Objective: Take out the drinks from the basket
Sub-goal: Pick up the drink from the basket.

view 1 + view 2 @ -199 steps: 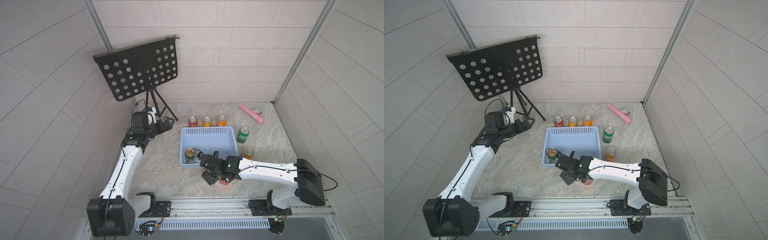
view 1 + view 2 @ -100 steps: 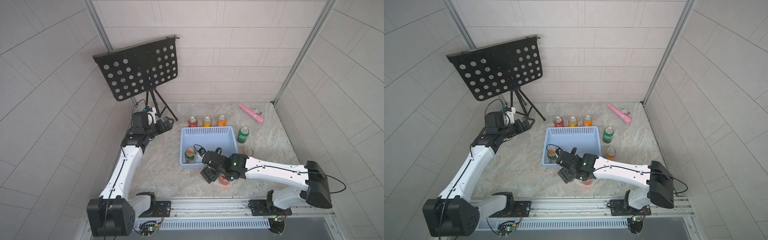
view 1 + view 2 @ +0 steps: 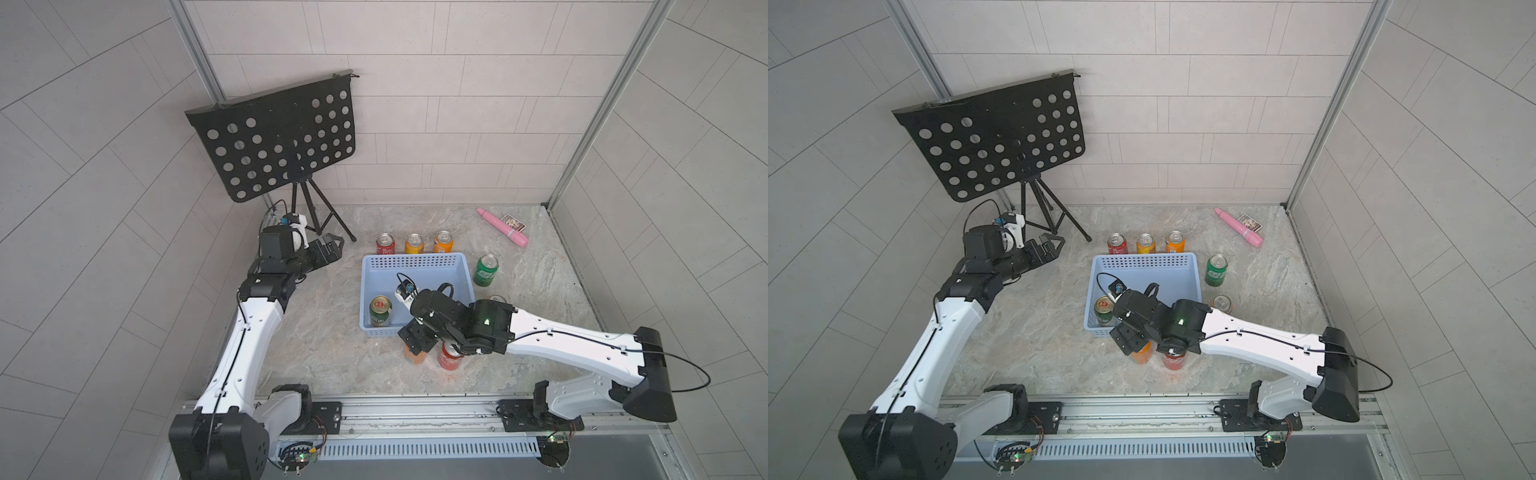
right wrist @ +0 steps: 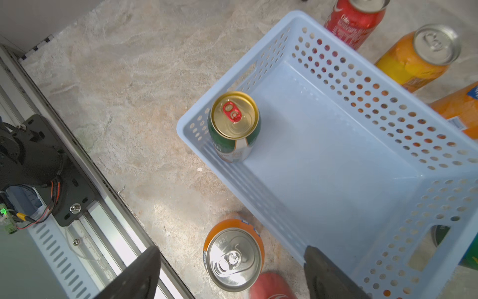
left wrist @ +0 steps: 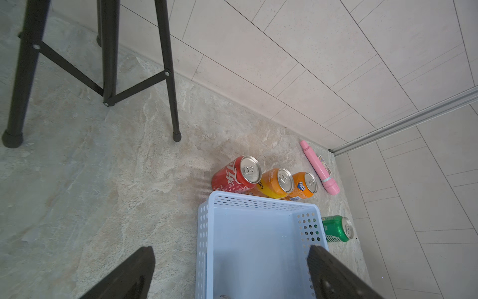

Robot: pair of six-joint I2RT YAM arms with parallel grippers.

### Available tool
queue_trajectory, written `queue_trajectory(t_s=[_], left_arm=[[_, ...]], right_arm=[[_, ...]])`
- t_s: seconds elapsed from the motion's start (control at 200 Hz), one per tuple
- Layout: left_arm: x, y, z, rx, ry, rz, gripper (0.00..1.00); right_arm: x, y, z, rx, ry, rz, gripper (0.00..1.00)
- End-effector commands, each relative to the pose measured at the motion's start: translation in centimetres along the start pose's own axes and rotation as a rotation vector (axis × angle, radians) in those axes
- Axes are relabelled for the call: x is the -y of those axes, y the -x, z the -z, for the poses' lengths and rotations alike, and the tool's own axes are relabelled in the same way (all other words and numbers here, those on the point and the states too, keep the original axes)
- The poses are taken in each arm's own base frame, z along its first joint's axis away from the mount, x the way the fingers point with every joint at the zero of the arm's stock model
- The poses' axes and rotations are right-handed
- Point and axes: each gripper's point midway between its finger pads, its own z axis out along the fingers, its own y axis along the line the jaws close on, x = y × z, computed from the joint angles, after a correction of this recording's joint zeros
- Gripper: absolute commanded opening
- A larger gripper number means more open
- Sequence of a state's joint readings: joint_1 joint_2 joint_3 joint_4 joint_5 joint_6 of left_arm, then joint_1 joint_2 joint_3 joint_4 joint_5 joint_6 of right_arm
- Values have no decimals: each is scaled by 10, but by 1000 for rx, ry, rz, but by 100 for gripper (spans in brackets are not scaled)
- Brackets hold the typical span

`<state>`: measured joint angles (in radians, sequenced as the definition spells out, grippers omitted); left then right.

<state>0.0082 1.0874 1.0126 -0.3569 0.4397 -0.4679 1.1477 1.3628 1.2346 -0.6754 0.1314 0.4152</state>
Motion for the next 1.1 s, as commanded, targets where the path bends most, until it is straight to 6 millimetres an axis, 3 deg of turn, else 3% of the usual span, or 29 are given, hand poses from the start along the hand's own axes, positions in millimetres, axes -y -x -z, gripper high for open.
queue_trajectory(t_s=[0.0,0.175,0.435,0.715,1.096], left_arm=[[-9,3,14,45,70,-39,100],[-22,2,22,64,145,-47,100],[-57,5,28,67,308,-1,100],[-70,6,27,62,320,53,100],[-71,7,22,56,282,90,100]], right_arm=[[15,22,19,59,-48,-13,92],[23,55,16,71,-41,-72,92],[23,76,-25,-5,-45,-94,92],[7,63,-87,-136,-5,-81,92],[5,41,-125,-236,-12,-69,92]])
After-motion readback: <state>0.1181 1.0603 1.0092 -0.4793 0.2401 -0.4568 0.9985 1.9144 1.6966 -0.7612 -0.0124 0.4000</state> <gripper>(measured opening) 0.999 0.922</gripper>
